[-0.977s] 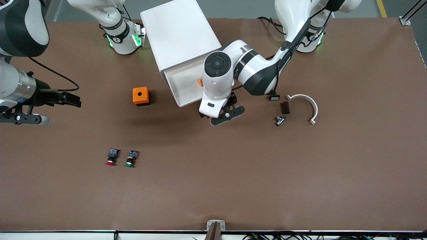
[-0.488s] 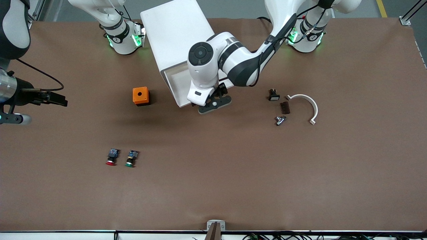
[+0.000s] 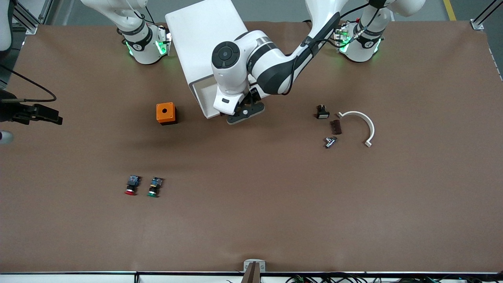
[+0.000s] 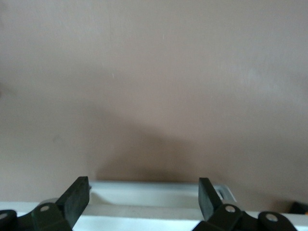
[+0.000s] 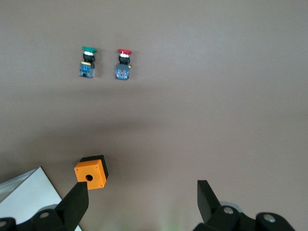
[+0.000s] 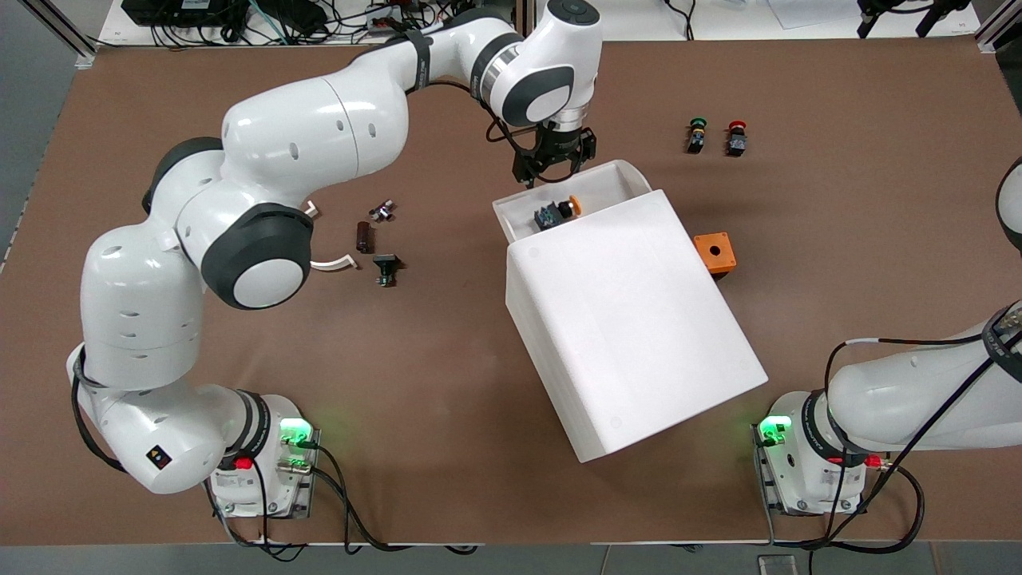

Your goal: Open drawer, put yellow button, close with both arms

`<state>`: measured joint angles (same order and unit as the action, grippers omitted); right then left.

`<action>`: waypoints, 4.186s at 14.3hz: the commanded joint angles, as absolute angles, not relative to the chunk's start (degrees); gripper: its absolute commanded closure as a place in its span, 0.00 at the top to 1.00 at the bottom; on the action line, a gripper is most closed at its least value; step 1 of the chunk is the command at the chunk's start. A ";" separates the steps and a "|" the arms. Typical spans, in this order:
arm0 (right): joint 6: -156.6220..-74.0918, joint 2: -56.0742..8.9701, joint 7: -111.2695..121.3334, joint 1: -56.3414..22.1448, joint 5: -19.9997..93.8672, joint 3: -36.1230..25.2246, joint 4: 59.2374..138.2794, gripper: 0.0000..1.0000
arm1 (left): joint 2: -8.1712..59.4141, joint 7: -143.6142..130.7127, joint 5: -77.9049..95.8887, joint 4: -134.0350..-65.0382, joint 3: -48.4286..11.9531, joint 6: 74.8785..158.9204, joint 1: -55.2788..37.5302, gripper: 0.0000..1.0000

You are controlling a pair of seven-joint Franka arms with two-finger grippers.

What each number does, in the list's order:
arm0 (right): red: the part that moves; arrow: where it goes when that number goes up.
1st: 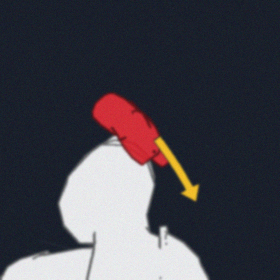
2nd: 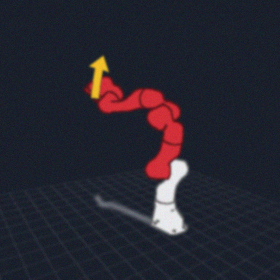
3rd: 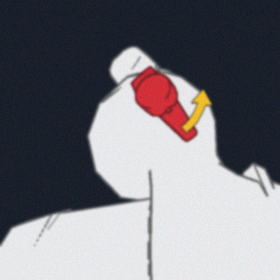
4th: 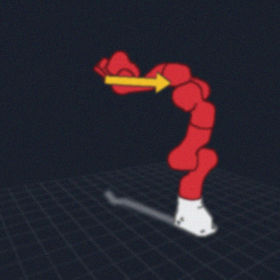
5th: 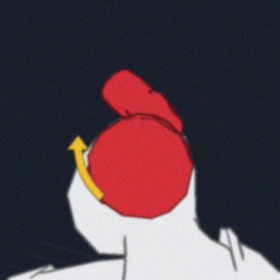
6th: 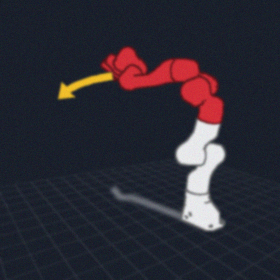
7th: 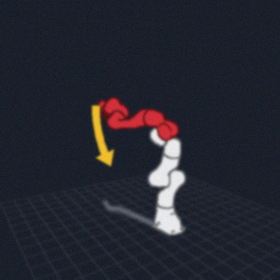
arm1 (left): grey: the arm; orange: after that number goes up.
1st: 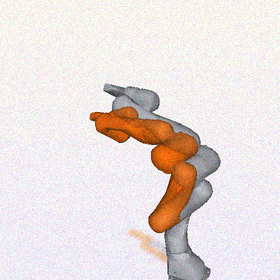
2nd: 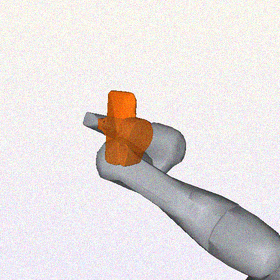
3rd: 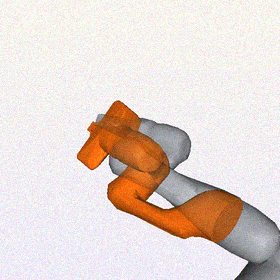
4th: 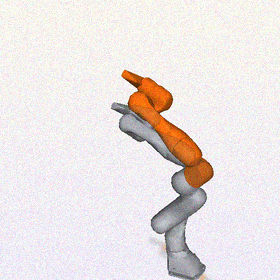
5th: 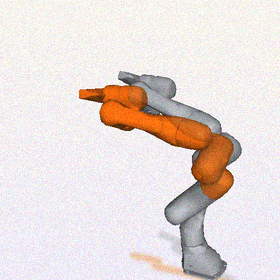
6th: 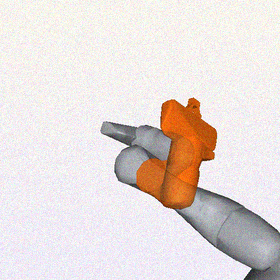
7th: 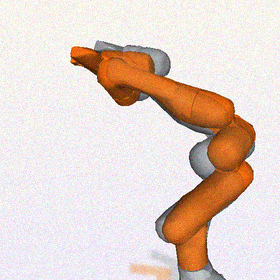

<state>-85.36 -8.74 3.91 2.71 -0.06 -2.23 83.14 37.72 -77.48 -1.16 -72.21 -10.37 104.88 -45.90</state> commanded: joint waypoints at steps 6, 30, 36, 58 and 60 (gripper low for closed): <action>-78.84 -6.78 4.66 5.01 -0.62 -0.97 81.74 1.00 | 37.17 -79.54 10.89 -73.56 -10.55 104.85 -46.84 1.00; -82.44 2.11 -3.08 1.67 0.09 -1.41 86.66 1.00 | 33.67 -78.59 21.02 -77.35 -7.47 109.60 -40.80 1.00; -82.80 2.37 -3.08 1.76 0.35 -1.32 86.40 1.00 | 24.36 -59.04 17.60 -76.64 -7.64 98.57 -24.82 1.00; -87.19 8.88 4.92 2.72 1.76 -1.23 94.04 1.00 | -7.12 -6.15 5.72 -104.50 -2.02 94.74 -3.16 1.00; -86.84 9.05 4.66 2.72 1.76 -1.23 94.22 1.00 | -7.38 -6.07 3.52 -104.24 -2.02 95.18 -2.82 1.00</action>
